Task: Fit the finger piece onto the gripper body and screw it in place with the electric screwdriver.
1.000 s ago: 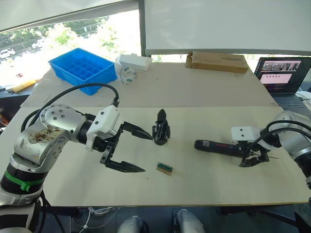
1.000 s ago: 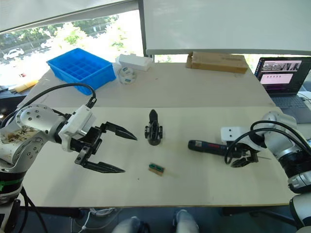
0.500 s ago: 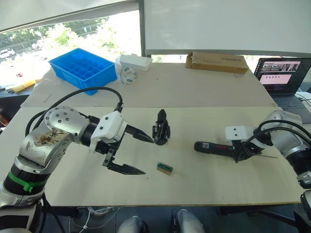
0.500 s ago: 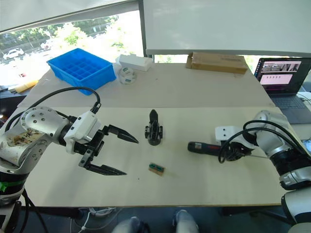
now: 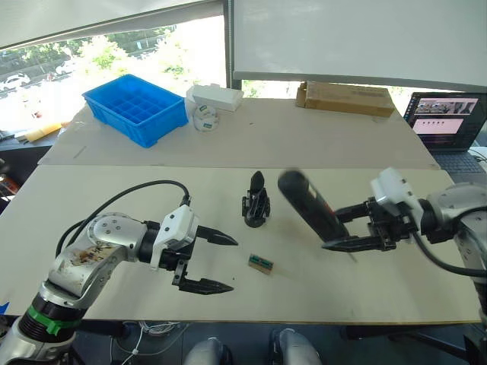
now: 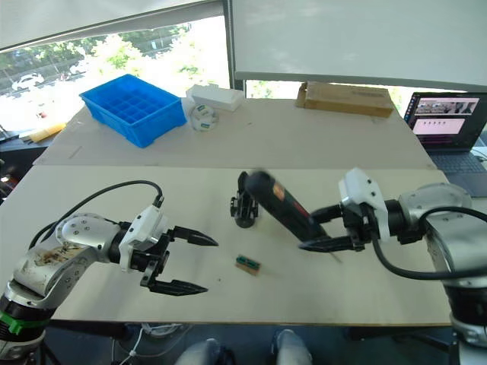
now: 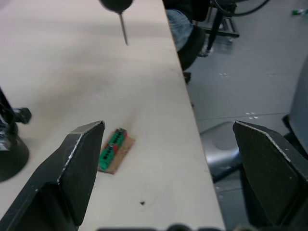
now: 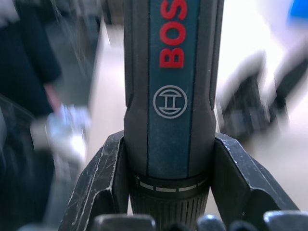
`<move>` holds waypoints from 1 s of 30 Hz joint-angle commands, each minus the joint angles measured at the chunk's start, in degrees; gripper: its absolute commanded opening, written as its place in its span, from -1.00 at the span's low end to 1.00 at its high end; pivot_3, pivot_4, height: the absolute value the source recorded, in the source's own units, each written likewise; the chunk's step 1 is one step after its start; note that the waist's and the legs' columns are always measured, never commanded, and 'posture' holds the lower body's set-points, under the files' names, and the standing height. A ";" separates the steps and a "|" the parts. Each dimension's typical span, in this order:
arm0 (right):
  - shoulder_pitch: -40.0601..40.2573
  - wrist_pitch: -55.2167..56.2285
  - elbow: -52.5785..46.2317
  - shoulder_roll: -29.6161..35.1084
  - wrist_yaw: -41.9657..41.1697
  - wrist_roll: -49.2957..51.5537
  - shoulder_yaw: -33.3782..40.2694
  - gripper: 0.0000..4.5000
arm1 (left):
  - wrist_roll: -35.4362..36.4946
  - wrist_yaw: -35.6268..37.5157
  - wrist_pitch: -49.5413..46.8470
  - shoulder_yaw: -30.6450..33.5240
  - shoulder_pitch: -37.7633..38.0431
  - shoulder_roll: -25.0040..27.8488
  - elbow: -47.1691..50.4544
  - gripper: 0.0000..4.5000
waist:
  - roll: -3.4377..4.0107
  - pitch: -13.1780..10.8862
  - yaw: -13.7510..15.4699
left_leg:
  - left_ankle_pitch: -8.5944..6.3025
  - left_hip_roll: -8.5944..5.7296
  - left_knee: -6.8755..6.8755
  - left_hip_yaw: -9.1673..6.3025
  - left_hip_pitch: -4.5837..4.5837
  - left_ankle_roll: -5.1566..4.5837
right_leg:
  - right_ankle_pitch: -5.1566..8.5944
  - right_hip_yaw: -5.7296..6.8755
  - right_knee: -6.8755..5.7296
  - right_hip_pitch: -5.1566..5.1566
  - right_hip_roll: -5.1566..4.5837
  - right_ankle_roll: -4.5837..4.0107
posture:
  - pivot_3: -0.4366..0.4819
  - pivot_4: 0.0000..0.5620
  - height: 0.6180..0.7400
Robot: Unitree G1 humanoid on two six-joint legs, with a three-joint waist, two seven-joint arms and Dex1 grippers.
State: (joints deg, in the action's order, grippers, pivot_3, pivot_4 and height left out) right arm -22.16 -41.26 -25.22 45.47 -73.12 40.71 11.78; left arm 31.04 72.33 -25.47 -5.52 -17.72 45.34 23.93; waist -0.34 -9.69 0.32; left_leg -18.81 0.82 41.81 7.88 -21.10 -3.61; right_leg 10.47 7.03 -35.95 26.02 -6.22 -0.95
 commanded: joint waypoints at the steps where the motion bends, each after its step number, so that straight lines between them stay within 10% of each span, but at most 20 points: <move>1: 1.52 -5.40 -6.47 -10.19 17.79 15.33 4.65 -0.15 | -5.45 -0.82 9.24 -0.20 2.25 -1.28 -2.08 1.00 | -0.01 0.01 -0.11 | 0.00 -0.01 -0.01 0.01 -0.01 0.00 | -0.01 -0.01 0.00 0.01 0.00 -0.01 | -0.05 -0.47 0.97; 8: 1.61 7.12 -8.20 -22.60 25.29 3.66 -6.26 -0.15 | -11.52 -2.42 17.23 -4.66 0.81 -6.81 -10.46 1.00 | 0.01 0.01 0.01 | 0.00 -0.10 -0.08 0.28 -0.04 0.00 | -0.04 0.17 -0.08 0.16 0.25 -0.04 | -0.05 -0.47 0.97; 30: 9.99 19.38 -9.92 -21.18 23.31 -3.47 -12.15 -0.15 | -13.00 -0.90 16.41 -8.90 -1.35 -12.16 -18.70 1.00 | -0.03 0.04 -0.72 | 0.00 0.02 -0.08 0.33 0.02 0.00 | -0.03 0.06 -0.06 0.15 0.46 -0.01 | -0.05 -0.47 0.97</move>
State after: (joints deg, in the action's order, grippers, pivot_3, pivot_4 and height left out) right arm -11.61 -24.39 -31.75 24.21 -49.90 36.22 -1.11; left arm 18.14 71.46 -10.19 -14.08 -18.78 33.48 4.49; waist -0.37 -9.65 -0.40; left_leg -18.81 0.84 41.73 8.22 -21.09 -3.61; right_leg 10.44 7.10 -36.02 26.17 -5.75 -0.96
